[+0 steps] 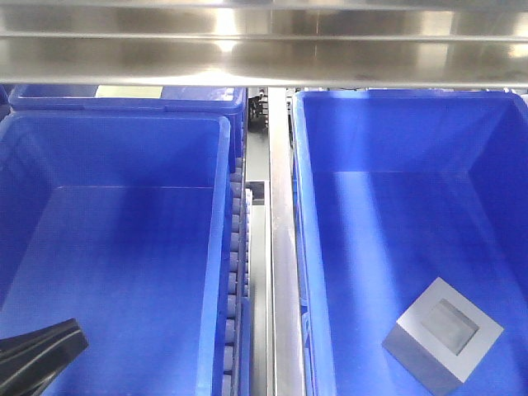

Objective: Sort gray base to blue bin

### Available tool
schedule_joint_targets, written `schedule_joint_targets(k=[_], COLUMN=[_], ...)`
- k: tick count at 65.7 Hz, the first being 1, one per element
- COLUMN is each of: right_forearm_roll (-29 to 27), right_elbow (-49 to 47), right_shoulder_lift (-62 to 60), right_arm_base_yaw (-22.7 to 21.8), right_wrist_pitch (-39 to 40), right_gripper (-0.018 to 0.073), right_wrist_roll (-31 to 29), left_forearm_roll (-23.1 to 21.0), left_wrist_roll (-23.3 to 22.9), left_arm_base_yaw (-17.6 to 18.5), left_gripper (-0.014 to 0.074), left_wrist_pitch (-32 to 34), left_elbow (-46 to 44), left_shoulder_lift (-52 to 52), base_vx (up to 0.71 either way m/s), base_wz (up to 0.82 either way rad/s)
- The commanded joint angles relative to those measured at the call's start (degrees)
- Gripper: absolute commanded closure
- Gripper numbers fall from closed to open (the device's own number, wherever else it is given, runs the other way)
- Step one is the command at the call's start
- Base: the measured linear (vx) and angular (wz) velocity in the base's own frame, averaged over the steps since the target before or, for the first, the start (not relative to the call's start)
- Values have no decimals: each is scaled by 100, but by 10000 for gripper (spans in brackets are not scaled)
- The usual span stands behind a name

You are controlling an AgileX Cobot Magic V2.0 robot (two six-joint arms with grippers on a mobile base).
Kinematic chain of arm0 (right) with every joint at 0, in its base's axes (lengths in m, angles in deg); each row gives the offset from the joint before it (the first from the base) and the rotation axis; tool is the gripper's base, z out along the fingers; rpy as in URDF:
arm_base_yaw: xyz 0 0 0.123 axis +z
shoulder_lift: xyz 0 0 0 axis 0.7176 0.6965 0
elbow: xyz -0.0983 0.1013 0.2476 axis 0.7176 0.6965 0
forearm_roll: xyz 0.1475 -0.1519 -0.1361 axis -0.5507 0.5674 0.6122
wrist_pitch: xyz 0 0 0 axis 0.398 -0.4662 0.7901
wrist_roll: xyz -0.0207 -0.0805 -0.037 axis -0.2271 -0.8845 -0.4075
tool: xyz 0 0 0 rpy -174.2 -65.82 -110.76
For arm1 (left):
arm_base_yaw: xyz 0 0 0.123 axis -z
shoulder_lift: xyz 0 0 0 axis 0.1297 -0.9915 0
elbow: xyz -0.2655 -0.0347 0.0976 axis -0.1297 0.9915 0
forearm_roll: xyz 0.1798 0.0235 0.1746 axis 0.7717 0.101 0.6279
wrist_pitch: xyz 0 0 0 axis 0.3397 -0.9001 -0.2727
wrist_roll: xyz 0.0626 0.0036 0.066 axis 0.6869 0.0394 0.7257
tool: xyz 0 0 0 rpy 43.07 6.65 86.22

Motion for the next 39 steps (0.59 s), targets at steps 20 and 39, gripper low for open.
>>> schedule_joint_targets(k=[20,39], right_forearm_roll=[31,31], right_elbow=[51,51], right_shoulder_lift=[18,18], right_arm_base_yaw=[-3,-3], right_wrist_pitch=[169,169], right_gripper=[564,564], right_wrist_roll=[-59,-59], left_forearm_roll=[5475,7244], left_wrist_roll=[-4912,-6501], left_arm_base_yaw=[-11,-11], left_gripper=[603,603], left_wrist_pitch=[-237,-194], left_elbow=[-142,-142], left_shoulder_lift=[-44,-44], base_vx=[0,0], base_wz=[0,0])
